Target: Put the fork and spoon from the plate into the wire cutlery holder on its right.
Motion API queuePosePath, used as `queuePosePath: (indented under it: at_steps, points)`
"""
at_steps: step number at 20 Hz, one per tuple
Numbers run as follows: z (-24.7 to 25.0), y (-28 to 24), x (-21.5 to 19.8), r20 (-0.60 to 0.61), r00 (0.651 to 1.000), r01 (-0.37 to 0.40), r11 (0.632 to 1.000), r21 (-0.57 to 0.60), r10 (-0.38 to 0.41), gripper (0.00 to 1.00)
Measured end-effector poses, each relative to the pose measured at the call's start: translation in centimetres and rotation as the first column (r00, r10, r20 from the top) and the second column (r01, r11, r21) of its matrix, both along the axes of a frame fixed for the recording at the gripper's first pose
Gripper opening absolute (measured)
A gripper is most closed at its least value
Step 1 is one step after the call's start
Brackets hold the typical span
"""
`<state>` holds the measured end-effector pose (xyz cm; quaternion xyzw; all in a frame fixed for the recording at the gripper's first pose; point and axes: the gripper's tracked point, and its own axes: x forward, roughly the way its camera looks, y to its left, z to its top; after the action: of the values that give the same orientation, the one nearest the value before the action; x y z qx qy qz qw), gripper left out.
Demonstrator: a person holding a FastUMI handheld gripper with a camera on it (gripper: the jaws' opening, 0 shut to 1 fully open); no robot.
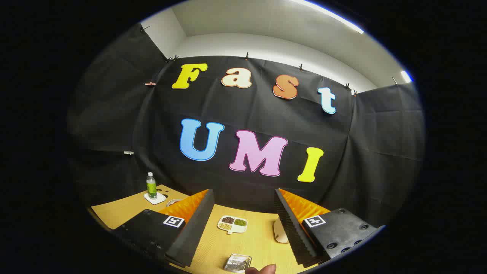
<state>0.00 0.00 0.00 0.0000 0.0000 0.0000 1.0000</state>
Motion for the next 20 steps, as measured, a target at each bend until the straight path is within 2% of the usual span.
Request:
queuePosePath:
  at_steps: [12, 16, 20]
  points:
    - [-1.1, 1.7, 1.7, -0.037, 0.999, -0.023, 1.000, -0.002, 0.023, 0.98]
    - [-2.4, 4.5, 2.4, -0.078, 0.994, -0.078, 0.997, 0.021, 0.079, 0.98]
    - [-5.2, 9.1, 2.7, -0.181, 0.964, -0.181, 0.980, 0.083, 0.193, 0.98]
